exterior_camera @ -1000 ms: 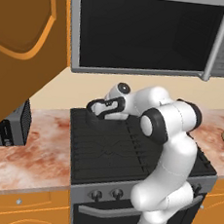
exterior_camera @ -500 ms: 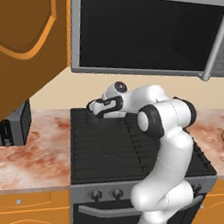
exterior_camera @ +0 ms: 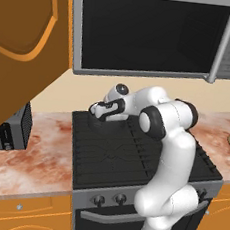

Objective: Open the cabinet and move the ladle to the pot. Then close the cabinet.

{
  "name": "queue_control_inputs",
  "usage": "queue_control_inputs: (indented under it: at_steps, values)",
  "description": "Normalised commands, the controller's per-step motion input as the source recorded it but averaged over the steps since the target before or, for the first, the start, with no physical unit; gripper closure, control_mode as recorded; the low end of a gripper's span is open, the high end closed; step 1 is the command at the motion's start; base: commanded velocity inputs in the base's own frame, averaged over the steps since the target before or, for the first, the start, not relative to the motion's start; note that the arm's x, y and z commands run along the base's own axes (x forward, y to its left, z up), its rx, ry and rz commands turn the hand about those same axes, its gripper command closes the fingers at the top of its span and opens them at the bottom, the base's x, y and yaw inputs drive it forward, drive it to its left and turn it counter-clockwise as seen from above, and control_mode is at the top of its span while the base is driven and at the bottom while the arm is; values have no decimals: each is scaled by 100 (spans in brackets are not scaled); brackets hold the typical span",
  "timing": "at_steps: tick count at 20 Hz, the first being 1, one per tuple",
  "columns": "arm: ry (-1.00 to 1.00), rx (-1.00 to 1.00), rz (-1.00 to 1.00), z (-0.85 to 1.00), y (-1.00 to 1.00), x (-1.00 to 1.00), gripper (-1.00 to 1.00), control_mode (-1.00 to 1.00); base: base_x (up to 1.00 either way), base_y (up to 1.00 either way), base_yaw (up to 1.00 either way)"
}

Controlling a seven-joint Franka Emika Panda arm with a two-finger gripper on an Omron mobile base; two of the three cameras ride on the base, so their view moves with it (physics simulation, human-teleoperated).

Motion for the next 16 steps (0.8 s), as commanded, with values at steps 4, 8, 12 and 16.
queue_control_inputs:
  at_steps: [4,8,12,16]
  values:
    - [0,0,0,-3,0,2,-100,-100,0,0,0]
    - [-3,0,0,0,0,-2,-100,-100,0,0,0]
    - [-12,0,0,0,0,-45,-100,-100,0,0,0]
    - [-15,0,-1,0,0,-69,-100,-100,0,0,0]
